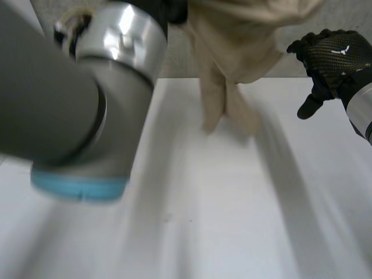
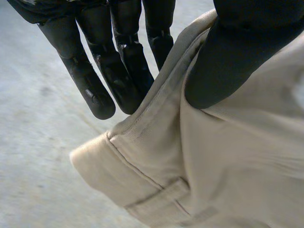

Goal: Fold the shorts.

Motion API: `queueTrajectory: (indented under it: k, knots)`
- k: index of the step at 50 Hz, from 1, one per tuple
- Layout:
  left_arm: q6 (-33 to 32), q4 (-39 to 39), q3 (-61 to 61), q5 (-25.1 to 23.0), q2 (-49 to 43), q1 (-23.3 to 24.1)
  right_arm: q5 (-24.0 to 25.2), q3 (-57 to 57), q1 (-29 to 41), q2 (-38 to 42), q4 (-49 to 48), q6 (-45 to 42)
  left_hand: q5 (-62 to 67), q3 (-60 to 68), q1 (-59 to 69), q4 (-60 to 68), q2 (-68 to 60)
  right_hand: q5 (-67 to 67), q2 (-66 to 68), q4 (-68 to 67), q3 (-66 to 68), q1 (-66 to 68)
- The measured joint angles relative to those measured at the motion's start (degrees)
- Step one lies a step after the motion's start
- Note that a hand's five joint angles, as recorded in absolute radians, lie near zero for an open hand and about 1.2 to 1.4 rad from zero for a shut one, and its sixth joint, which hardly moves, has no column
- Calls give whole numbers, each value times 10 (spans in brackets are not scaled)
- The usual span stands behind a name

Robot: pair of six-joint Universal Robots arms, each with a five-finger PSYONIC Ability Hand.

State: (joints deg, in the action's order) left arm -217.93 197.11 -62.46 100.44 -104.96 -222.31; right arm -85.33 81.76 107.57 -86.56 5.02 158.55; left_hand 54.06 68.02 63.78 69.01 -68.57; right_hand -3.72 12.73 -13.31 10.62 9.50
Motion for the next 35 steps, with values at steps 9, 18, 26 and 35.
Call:
queueTrajectory:
  k: [9, 18, 26, 35]
  knots:
    - [2, 12, -269, 1, 49, 17, 1, -1, -2, -3, -12, -2, 0, 2, 0, 0, -1, 0, 0, 0, 0, 0]
    - [4, -11, -406, 3, -23, 37, 1, -6, -9, -4, -11, -5, -465, -493, -472, -509, 503, 0, 0, 0, 0, 0]
    - [25, -34, -382, 2, 60, 10, 1, 0, -3, -5, -4, -7, -487, -520, -472, -529, 526, 0, 0, 0, 0, 0]
    - [66, -35, -359, -1, 145, -69, 3, 11, 3, -13, 7, -32, -488, -520, -472, -529, 527, 0, 0, 0, 0, 0]
